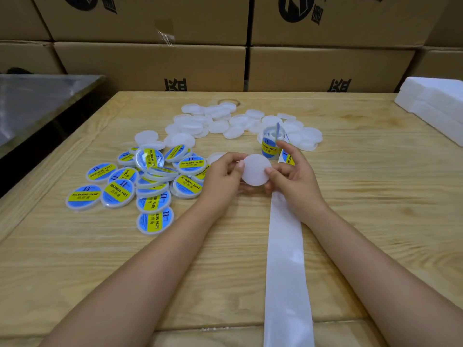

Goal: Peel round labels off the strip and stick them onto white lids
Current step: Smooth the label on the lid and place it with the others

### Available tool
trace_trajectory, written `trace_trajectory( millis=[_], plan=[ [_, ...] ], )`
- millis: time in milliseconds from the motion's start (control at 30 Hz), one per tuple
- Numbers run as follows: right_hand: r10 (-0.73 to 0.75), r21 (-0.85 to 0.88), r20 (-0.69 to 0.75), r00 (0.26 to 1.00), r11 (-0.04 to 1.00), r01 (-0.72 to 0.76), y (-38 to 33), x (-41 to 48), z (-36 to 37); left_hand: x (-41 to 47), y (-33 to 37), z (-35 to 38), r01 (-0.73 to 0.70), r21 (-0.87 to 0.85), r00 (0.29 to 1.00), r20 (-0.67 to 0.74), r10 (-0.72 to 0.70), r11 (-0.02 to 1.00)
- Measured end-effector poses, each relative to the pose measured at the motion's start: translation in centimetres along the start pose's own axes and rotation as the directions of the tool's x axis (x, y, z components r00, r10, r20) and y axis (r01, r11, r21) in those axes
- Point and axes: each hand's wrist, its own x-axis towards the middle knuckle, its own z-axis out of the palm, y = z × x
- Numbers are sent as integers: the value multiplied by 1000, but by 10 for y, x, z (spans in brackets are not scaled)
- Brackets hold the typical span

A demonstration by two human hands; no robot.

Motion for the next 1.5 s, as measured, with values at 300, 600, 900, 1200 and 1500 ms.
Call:
trace_trajectory(
  millis=[300, 600, 900, 1200, 1500],
  plan=[
    [-7, -49, -5, 1000, 999, 6, 1, 3, -1, 1, 7, -3, 128, -233, 991, 62, -117, 964],
    [-44, 17, 28, 999, 999, 44, -4, -1, -1, 1, 9, -6, 200, -219, 960, 240, -145, 955],
    [152, 387, -17, 988, 912, -133, -10, 4, -8, 3, 12, -13, 291, -297, 940, 265, -214, 909],
    [250, 317, 7, 968, 918, -239, -5, 6, -8, 3, 9, -15, 275, -259, 929, 318, -187, 926],
    [312, 256, -18, 950, 920, -297, -7, 5, -5, 4, 7, -14, 264, -266, 930, 326, -171, 927]
  ],
)
